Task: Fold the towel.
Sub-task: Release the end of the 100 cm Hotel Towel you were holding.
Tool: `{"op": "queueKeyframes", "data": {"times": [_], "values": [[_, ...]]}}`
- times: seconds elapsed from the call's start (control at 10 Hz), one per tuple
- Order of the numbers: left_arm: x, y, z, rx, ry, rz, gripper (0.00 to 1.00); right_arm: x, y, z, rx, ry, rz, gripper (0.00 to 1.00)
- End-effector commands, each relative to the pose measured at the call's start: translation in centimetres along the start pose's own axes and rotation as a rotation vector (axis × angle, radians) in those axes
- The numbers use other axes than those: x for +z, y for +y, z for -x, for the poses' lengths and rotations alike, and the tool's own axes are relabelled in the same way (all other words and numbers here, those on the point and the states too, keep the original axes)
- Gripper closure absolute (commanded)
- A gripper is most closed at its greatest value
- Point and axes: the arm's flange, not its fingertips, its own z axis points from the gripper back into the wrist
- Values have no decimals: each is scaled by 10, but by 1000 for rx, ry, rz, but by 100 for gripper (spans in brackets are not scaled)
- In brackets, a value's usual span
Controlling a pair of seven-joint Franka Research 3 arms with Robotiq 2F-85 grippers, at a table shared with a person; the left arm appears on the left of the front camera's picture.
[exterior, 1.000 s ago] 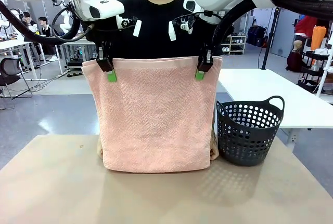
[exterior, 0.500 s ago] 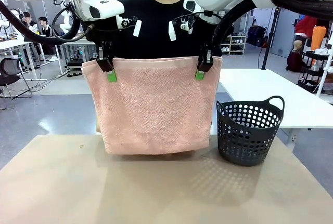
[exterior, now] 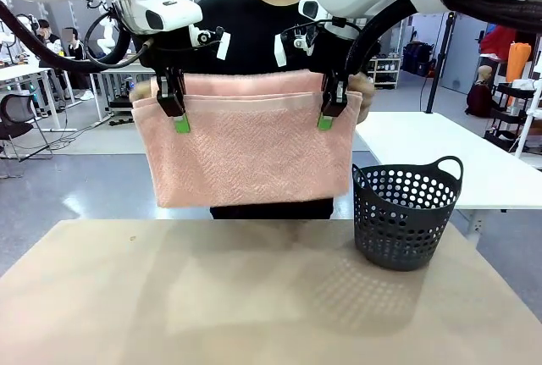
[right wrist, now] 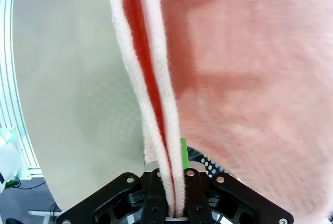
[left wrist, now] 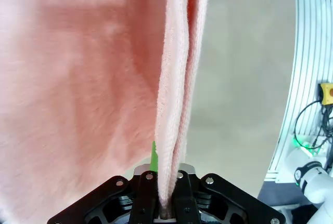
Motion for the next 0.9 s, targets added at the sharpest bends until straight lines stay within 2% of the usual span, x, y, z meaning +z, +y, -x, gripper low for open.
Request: {"op": "queueKeyframes", "data": {"times": [0.0, 0.8], "values": [[1, 0, 1, 1, -1, -2, 100, 1, 1, 2, 2, 2, 2, 100], [1, 0, 1, 1, -1, -2, 100, 1, 1, 2, 2, 2, 2, 100]]}}
